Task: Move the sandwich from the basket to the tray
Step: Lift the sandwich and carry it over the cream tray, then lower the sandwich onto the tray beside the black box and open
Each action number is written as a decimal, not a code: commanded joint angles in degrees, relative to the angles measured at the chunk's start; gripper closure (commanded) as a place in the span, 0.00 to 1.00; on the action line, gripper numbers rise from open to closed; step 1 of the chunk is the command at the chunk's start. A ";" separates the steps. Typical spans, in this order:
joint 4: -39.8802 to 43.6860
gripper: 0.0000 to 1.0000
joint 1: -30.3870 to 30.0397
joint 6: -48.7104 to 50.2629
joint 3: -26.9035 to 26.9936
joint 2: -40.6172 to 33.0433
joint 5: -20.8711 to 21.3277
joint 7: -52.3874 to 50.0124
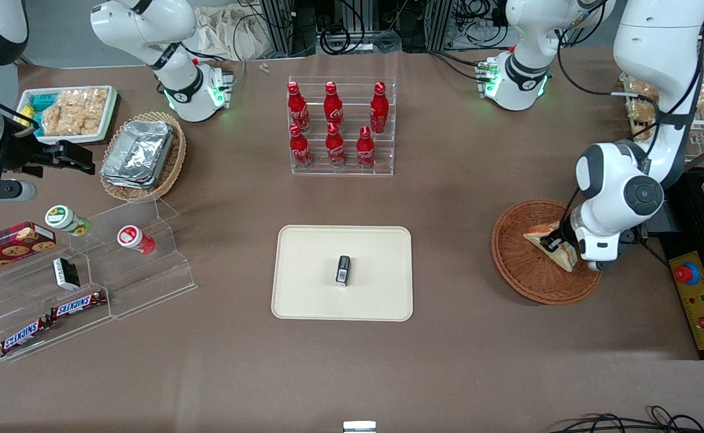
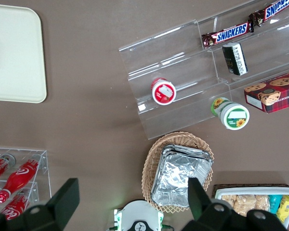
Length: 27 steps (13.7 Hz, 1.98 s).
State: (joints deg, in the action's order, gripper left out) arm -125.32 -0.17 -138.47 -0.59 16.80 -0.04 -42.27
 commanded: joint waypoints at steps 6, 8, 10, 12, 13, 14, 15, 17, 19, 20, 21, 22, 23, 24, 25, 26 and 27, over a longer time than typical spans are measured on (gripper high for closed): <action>14.91 1.00 1.31 31.85 -9.84 -12.41 1.10 5.69; 17.03 1.00 1.40 30.90 -17.22 -11.09 1.00 6.59; 18.97 1.00 1.40 25.74 -22.51 -7.94 0.66 6.41; 21.77 1.00 1.92 19.67 -26.29 -3.20 -1.54 4.66; 22.92 1.00 3.58 17.64 -27.26 -0.91 -0.59 3.44; 23.89 1.00 6.20 16.06 -27.27 1.02 0.73 3.34; 25.03 1.00 8.67 15.08 -27.27 3.39 3.09 3.16; 28.89 1.00 12.10 14.81 -27.19 9.36 8.01 2.03; 32.06 1.00 12.91 13.94 -27.19 15.17 12.49 1.49; 33.64 1.00 13.17 12.02 -27.19 18.41 14.34 1.49; 34.78 1.00 14.57 10.26 -27.19 20.71 16.54 1.49; 35.14 1.00 15.45 9.11 -26.84 22.21 18.39 1.40; 35.58 1.00 15.46 8.14 -26.75 23.70 19.71 1.40; 36.11 1.00 15.37 7.61 -26.66 24.42 20.33 1.06; 36.37 1.00 15.37 7.52 -26.49 25.12 20.77 0.88; 36.90 1.00 15.55 6.64 -25.35 26.17 21.56 0.70; 37.34 1.00 15.81 5.77 -24.82 27.22 22.35 -0.17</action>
State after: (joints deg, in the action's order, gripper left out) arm -90.68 14.36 -131.69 -27.04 42.04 20.06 -40.45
